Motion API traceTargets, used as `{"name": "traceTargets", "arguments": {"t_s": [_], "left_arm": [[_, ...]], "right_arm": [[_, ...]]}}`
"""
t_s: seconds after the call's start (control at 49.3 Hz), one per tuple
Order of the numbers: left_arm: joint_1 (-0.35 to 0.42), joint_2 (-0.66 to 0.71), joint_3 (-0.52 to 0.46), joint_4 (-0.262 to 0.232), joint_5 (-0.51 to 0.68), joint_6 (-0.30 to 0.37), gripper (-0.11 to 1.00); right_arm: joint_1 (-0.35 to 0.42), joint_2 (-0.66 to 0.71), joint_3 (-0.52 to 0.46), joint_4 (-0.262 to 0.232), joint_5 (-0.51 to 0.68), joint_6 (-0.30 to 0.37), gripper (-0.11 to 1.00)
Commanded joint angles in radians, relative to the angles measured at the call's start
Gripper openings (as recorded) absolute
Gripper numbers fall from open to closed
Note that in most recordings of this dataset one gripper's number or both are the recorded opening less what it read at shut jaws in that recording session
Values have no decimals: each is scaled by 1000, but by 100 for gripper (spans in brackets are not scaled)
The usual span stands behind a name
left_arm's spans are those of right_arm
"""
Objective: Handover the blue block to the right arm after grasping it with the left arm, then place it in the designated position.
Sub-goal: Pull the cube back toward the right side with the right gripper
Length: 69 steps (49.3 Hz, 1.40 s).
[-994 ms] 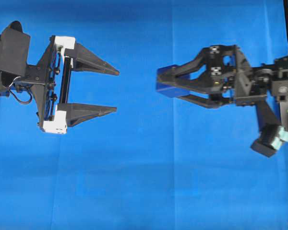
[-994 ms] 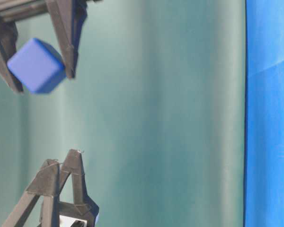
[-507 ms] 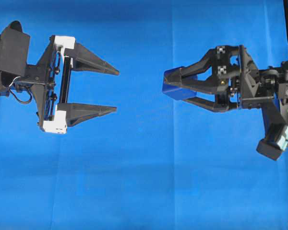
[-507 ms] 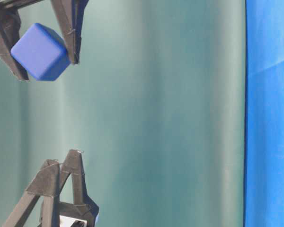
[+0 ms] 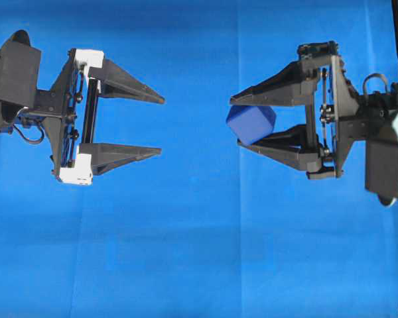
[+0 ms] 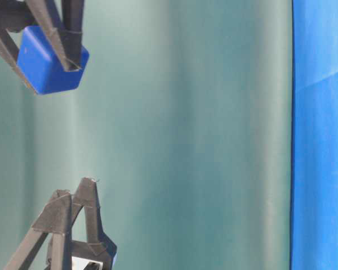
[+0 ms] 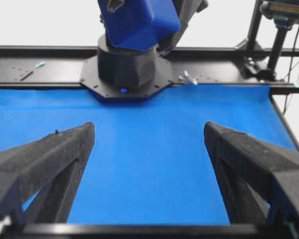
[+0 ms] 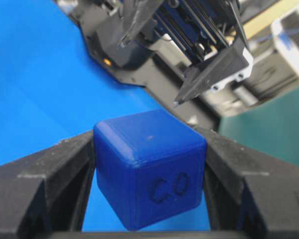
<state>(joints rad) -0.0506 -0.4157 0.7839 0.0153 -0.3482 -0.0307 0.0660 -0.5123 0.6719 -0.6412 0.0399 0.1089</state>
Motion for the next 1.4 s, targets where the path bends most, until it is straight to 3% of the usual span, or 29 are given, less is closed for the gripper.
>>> {"name": "traceTargets", "arguments": {"t_s": [0.0,0.264,0.466,0.71,1.379], "left_arm": [[0,-15,-11,2,-9,2,93],[0,-15,-11,3,-6,3,93],[0,-15,-11,3,-6,3,93],[0,-15,-11,5,-8,3,93],[0,-15,-12,5,-6,3,93]], "right_arm": [[3,-12,-11,6,-2,89,53],[3,-17,-9,6,25,400,53],[5,-21,-8,6,25,551,53],[8,-21,-8,6,26,595,53],[9,-21,-8,6,48,595,53]]}}
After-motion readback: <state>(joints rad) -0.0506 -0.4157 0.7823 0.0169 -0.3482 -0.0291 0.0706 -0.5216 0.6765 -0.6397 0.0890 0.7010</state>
